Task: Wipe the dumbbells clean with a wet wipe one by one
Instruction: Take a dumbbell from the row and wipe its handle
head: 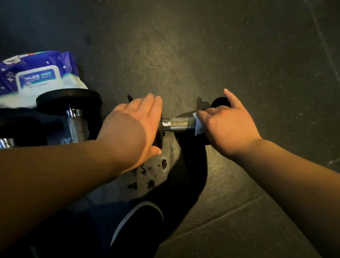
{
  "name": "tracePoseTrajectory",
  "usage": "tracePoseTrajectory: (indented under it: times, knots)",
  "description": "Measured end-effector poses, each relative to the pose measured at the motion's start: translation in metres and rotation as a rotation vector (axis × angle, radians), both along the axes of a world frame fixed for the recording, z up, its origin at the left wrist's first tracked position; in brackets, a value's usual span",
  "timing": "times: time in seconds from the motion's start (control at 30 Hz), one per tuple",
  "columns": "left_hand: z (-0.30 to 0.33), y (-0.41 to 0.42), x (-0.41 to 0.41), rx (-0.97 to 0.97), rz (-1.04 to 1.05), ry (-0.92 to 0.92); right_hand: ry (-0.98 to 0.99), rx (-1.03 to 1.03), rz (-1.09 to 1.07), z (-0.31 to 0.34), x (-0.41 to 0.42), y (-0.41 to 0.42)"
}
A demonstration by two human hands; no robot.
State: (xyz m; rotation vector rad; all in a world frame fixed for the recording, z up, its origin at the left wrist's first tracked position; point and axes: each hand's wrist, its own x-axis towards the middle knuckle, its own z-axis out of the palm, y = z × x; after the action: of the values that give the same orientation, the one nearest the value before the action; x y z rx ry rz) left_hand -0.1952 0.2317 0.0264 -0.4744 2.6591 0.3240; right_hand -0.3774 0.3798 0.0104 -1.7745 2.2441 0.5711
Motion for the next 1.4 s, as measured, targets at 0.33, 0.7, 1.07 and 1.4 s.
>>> tracePoseTrajectory:
  times: [0.33,0.7,1.07,1.4]
  knots:
    - [0.005,-0.067,-0.052,0.326,0.083,-0.184,0.08,-0.226,-0.001,-0.006,-0.002,0.003]
    - [-0.006,-0.013,-0.001,0.097,0.029,0.032,-0.011,0.102,0.032,0.009,-0.005,-0.021]
    - [-0.011,0.025,0.048,0.2,-0.057,0.269,-0.166,0.328,0.022,0.011,0.004,-0.008]
    - [-0.001,0.058,0.067,0.177,-0.046,0.295,-0.162,0.264,0.045,0.02,0.009,0.02]
